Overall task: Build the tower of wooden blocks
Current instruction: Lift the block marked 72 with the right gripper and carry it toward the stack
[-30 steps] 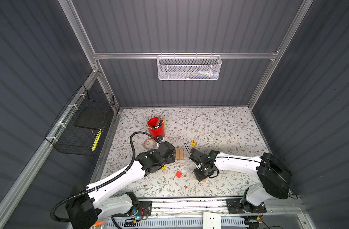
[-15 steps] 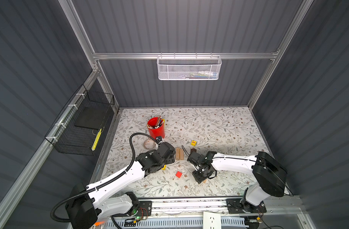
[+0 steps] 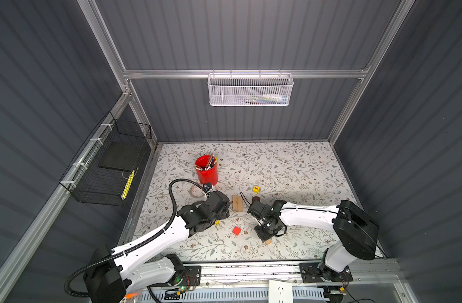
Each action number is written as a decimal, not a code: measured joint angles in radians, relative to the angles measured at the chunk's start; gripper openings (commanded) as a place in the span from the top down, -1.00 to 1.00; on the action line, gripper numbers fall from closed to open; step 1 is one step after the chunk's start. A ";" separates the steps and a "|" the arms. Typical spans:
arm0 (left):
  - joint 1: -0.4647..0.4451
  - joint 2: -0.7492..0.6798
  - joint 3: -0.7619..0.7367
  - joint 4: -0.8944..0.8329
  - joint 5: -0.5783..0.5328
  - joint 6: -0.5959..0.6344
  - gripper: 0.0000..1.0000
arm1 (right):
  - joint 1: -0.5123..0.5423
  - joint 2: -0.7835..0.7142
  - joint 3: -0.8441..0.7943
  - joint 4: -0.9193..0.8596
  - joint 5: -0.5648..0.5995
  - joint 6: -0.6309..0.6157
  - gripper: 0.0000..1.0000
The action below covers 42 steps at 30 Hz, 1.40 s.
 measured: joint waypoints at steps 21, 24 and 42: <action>0.208 0.057 -0.058 0.225 0.280 0.031 -0.26 | -0.107 0.117 0.373 -0.040 0.016 0.290 0.63; 0.231 0.074 -0.071 0.258 0.306 0.030 -0.24 | -0.125 0.173 0.412 -0.040 0.024 0.320 0.65; 0.262 0.104 -0.086 0.288 0.323 0.031 -0.24 | -0.149 0.355 0.560 -0.012 0.061 0.374 0.67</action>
